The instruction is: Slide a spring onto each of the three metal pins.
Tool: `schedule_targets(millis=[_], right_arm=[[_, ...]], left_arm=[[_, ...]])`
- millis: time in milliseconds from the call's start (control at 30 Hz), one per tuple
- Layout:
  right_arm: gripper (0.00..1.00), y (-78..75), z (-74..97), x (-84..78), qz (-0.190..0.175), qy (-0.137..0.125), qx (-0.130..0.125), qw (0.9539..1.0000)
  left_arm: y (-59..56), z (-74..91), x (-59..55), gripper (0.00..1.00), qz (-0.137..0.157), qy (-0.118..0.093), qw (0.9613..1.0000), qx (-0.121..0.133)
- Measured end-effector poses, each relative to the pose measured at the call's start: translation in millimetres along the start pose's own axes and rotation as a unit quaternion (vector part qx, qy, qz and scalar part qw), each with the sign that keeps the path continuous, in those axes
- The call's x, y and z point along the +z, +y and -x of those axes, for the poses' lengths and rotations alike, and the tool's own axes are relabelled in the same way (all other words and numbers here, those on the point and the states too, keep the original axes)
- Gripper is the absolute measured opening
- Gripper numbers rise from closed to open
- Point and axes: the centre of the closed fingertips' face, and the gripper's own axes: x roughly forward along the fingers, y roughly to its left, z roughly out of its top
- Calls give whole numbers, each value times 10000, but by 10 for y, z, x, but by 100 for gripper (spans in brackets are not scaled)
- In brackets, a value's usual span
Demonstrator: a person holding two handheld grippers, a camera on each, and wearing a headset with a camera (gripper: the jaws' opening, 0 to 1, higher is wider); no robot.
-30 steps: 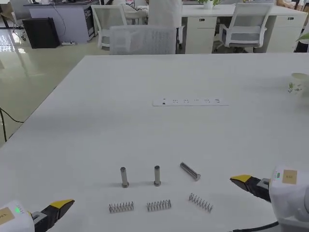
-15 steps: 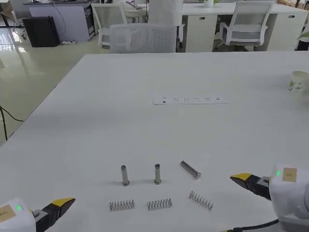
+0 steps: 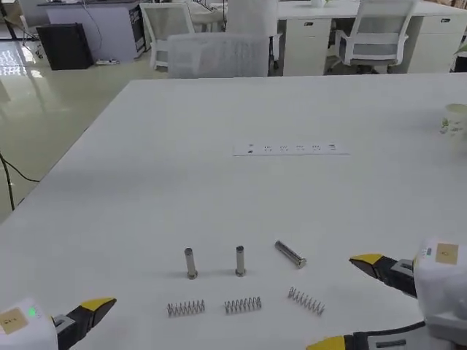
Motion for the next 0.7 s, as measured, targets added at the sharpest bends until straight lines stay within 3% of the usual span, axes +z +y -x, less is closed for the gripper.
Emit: schedule_targets(millis=[300, 600, 700], right_arm=[[91, -84, -46, 102, 162, 27, -23, 9999], [89, -262, -136, 251, 287, 83, -79, 9995], [88, -321, -210, 269, 388, 206, -85, 9990]], left_arm=[[-16, -4, 9, 91, -9, -21, 10000, -38], [-26, -16, 9, 91, -32, -10, 10000, -81], [-25, -16, 16, 91, -29, -27, 10000, -77]])
